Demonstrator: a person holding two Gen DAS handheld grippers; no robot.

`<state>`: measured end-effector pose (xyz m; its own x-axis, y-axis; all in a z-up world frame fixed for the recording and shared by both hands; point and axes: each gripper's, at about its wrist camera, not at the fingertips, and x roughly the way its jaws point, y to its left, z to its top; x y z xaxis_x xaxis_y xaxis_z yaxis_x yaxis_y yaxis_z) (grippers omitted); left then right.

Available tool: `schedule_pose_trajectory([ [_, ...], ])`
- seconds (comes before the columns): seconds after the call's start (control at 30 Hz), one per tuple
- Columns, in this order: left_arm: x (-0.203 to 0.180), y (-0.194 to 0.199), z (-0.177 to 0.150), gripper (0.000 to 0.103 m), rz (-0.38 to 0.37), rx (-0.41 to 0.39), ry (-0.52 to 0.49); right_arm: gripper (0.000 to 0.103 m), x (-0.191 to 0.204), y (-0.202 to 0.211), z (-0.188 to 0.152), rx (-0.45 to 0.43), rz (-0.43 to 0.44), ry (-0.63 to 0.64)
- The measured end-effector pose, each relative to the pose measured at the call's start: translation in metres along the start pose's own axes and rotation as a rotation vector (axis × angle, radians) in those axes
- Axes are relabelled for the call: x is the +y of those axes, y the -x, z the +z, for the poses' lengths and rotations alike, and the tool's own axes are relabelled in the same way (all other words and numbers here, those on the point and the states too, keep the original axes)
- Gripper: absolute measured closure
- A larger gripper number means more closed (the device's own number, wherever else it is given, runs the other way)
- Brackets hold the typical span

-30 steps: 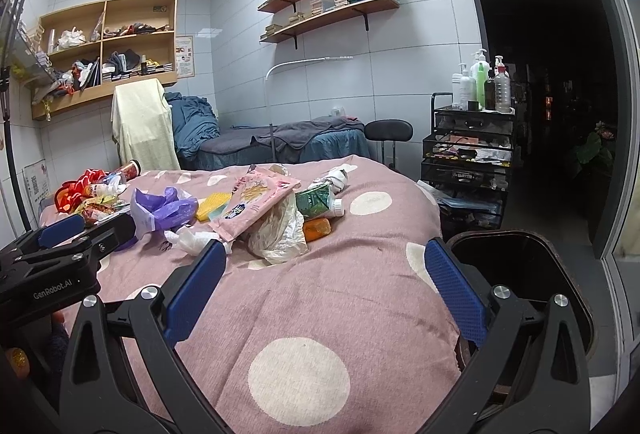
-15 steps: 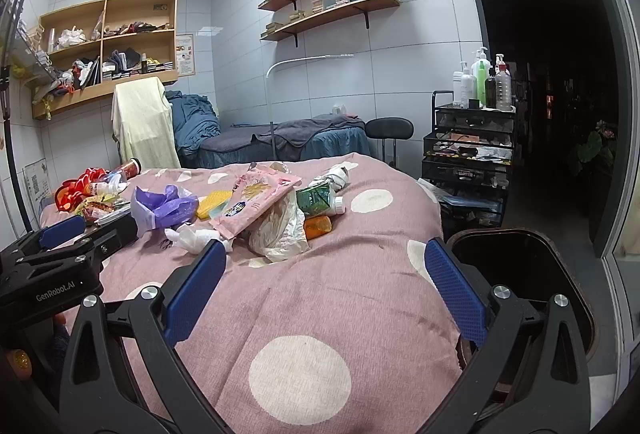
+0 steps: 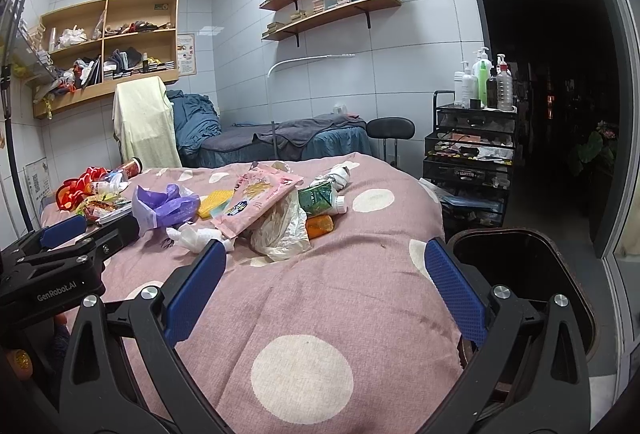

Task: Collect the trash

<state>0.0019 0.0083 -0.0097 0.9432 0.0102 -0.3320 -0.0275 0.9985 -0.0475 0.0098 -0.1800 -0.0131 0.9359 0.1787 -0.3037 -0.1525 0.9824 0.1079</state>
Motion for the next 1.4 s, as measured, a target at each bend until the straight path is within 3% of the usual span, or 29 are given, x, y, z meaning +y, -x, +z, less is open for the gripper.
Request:
schedule_pose_trajectory([
  [0.97,0.001,-0.003,-0.006,0.005,0.004,0.011,0.000,0.005,0.003,-0.004,-0.002,0.012,0.002,0.007],
  [1.2,0.016,-0.021,-0.012,0.005,0.009,0.095,0.023,0.005,0.011,-0.020,-0.004,0.081,0.020,0.042],
  [1.4,0.051,-0.038,-0.015,0.005,0.043,0.185,0.092,0.005,0.032,-0.048,-0.002,0.185,0.114,0.073],
])
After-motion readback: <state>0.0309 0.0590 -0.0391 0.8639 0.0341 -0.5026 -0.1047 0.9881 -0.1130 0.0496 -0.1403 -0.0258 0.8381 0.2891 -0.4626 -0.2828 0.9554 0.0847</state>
